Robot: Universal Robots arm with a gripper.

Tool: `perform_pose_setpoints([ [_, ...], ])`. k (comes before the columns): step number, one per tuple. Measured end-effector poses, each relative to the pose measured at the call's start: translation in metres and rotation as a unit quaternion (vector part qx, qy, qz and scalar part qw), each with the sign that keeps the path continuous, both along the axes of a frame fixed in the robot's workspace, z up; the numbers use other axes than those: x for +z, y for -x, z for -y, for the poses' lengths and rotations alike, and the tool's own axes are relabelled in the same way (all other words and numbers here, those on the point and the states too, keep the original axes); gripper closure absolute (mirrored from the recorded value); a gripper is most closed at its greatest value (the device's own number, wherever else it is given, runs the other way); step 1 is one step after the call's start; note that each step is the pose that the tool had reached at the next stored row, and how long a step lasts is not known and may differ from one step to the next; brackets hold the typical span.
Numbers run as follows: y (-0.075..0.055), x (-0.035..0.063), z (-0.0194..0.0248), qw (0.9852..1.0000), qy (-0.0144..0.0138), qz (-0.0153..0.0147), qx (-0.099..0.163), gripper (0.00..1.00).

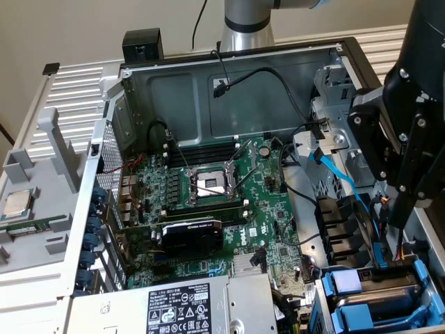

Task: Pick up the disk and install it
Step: 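Insert the second disk wire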

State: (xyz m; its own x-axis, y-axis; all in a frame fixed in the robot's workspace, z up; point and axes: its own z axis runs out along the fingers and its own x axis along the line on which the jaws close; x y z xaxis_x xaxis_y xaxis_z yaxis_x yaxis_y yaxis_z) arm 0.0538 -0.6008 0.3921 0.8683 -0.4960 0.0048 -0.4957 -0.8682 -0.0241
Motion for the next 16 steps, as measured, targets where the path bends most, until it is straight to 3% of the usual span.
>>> perform_pose_setpoints([
  [4, 0.0001, 0.0000, -0.0001, 0.9997, 0.0000, 0.0000, 0.024, 0.89],
  [9, -0.0001, 0.0000, 0.0000, 0.9979, -0.0003, 0.0000, 0.064, 0.89],
  [16, -0.0002, 0.0000, 0.0000, 0.9977, -0.0003, 0.0000, 0.068, 0.89],
])
